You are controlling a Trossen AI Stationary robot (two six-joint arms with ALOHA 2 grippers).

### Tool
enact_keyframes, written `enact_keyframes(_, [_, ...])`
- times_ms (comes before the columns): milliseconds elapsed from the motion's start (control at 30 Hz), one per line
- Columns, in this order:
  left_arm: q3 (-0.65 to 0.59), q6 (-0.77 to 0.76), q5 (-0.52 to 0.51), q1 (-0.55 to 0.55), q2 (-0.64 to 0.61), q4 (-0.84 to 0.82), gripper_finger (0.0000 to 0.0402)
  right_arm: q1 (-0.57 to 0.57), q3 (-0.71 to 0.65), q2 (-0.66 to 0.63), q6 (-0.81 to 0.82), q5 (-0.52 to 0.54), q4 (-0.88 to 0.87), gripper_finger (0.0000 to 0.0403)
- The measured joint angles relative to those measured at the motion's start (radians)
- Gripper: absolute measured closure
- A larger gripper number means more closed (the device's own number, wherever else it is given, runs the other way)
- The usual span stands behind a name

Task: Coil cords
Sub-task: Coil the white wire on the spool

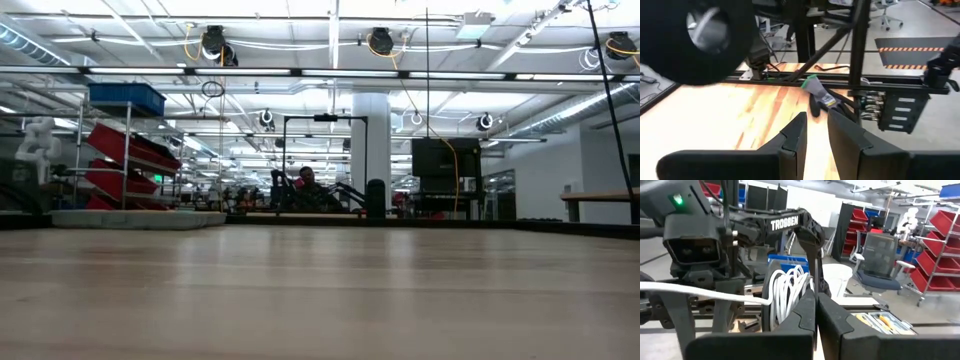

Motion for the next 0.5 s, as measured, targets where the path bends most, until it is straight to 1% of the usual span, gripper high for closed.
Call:
enact_keyframes(100, [0.0, 0.0, -0.001, -0.013, 0.0, 0.004, 0.0317, 0.012, 0.0, 0.0, -0.036, 0.001, 0.041, 0.0403])
enact_keyframes(200, [0.0, 0.033, -0.035, -0.023, 0.0, 0.072, 0.0317, 0.022, 0.0, 0.0, -0.064, 0.002, 0.055, 0.0403])
enact_keyframes(267, [0.0, 0.107, -0.065, -0.027, 0.0, 0.178, 0.0317, 0.023, 0.0, 0.0, -0.091, 0.001, 0.062, 0.0403])
enact_keyframes(367, [0.0, 0.243, -0.067, -0.027, 0.0, 0.335, 0.0317, 0.022, 0.0, 0.0, -0.103, 0.004, 0.062, 0.0403])
enact_keyframes(433, [0.0, 0.337, -0.062, -0.024, 0.001, 0.397, 0.0317, 0.022, 0.0, 0.0, -0.103, 0.005, 0.062, 0.0403])
enact_keyframes(500, [0.0, 0.395, -0.063, -0.024, 0.002, 0.41, 0.0317, 0.022, 0.0, 0.0, -0.11, 0.006, 0.062, 0.0403])
